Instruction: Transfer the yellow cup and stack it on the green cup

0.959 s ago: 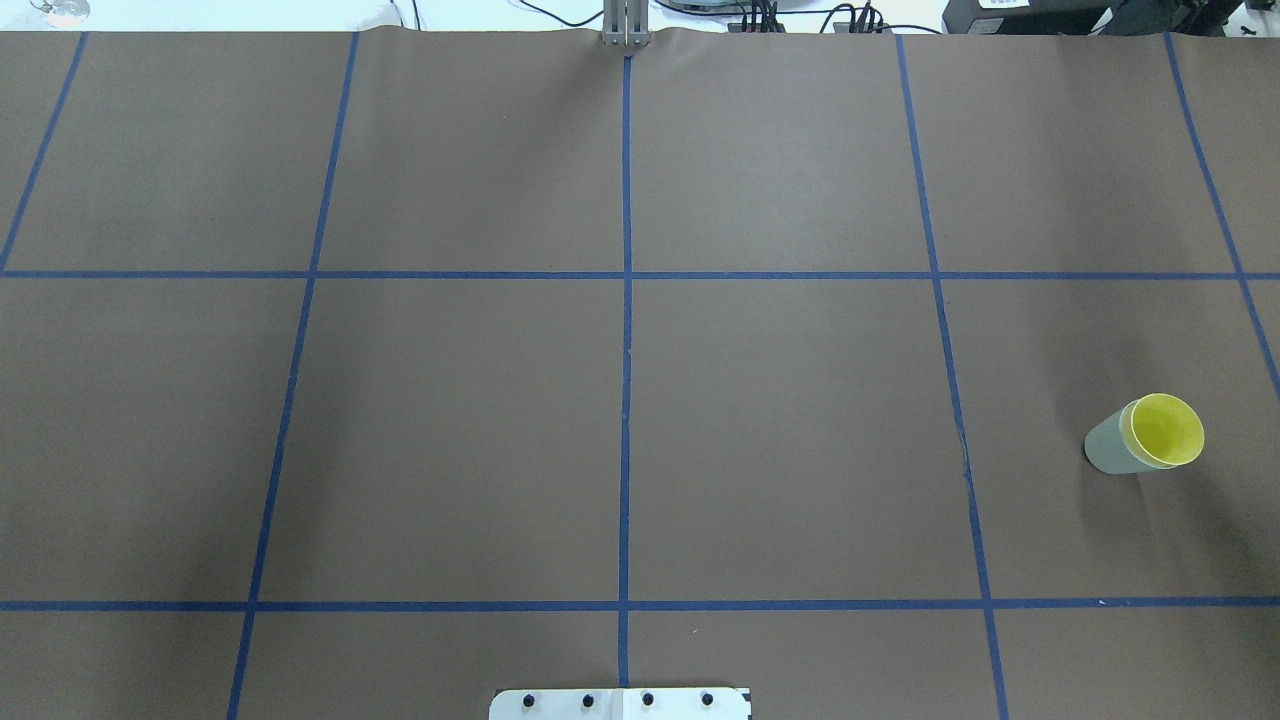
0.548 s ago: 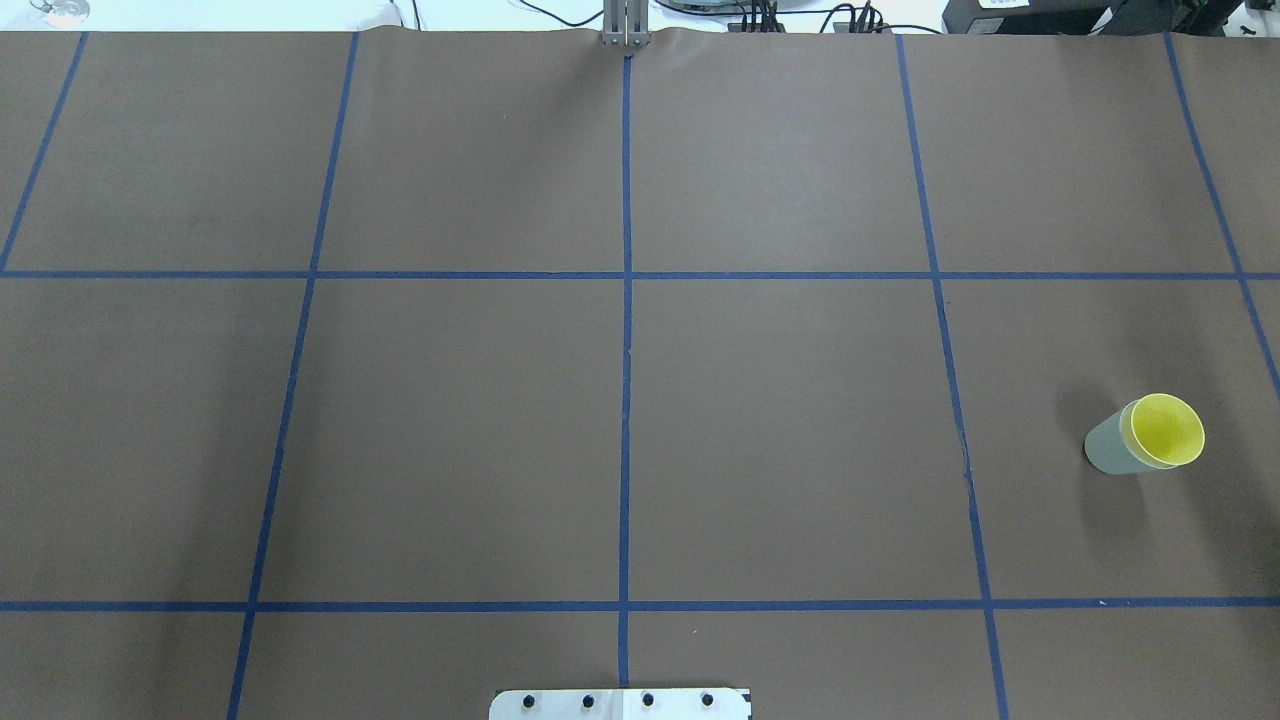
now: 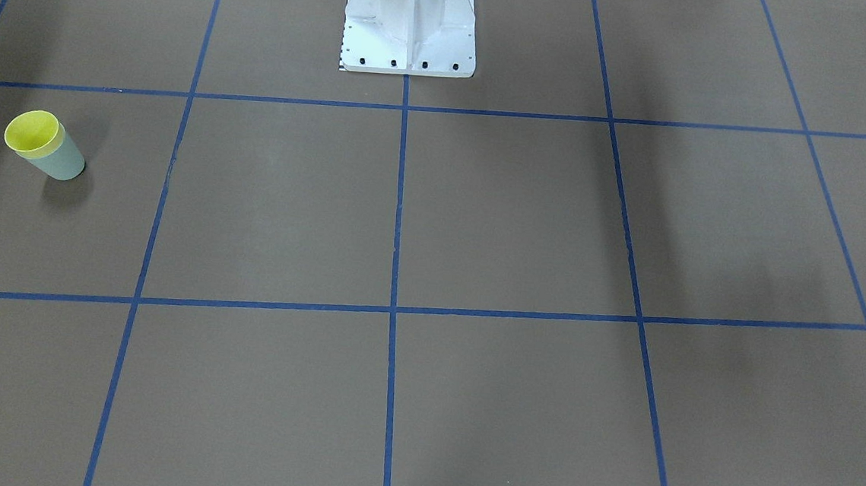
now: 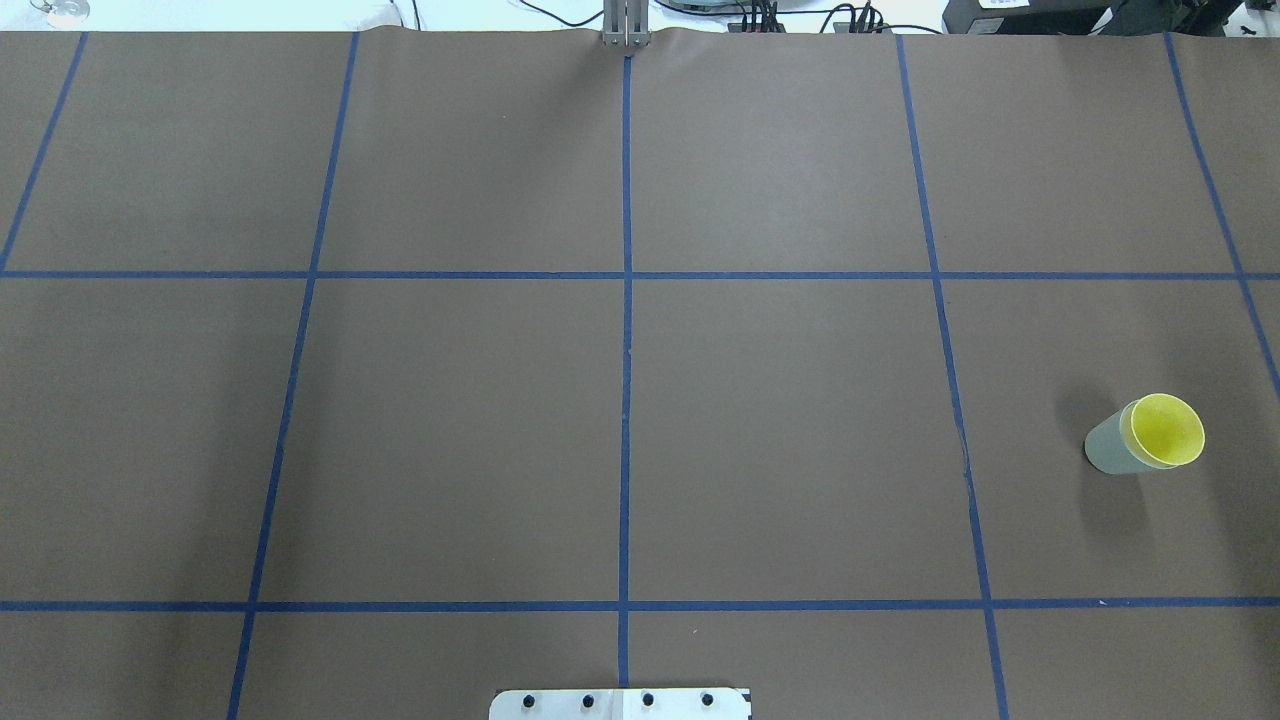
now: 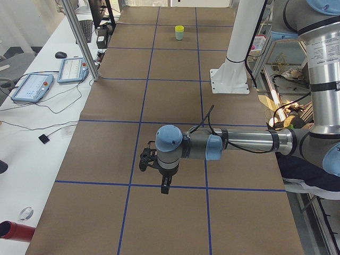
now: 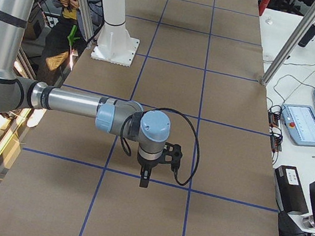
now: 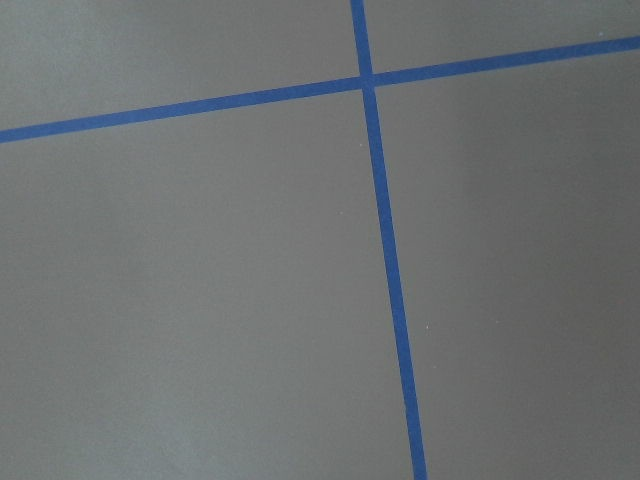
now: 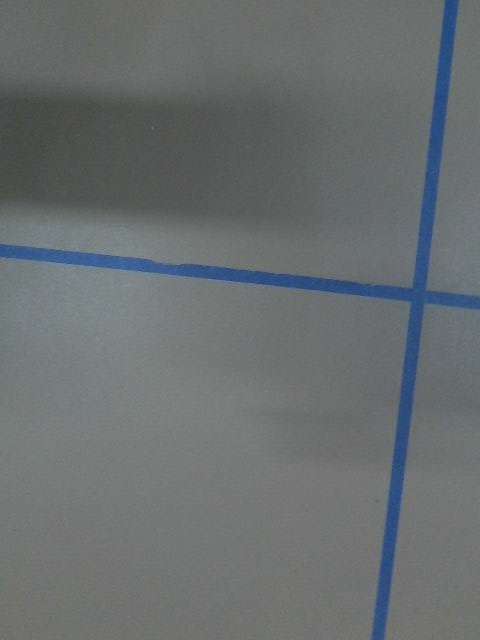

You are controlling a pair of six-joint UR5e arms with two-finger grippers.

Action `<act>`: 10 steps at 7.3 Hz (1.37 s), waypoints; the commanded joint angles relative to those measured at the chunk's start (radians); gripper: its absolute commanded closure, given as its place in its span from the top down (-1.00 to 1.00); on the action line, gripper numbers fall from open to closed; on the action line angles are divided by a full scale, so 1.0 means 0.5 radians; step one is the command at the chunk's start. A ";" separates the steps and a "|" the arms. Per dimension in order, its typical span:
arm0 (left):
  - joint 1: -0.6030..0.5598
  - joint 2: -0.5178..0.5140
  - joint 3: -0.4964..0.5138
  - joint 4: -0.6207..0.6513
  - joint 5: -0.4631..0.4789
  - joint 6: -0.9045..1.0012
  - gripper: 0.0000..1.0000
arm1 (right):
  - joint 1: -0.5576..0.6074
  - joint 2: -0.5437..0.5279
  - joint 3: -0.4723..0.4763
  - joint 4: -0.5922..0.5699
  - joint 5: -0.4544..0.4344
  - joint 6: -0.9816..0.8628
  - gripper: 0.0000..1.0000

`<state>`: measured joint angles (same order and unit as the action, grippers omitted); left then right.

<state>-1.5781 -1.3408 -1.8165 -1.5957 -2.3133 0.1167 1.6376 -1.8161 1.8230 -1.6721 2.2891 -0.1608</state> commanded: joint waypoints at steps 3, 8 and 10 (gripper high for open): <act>-0.001 0.003 0.010 0.004 0.000 0.000 1.00 | 0.017 -0.025 -0.001 0.000 0.008 0.012 1.00; 0.002 0.028 0.062 0.016 0.003 0.000 1.00 | 0.017 -0.025 0.017 0.003 0.015 0.009 1.00; 0.002 0.064 0.105 0.010 0.003 0.000 1.00 | 0.017 -0.025 0.029 0.003 0.018 0.009 1.00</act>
<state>-1.5763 -1.3197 -1.7739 -1.5901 -2.3126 0.1166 1.6460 -1.8287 1.8315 -1.6708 2.2975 -0.1570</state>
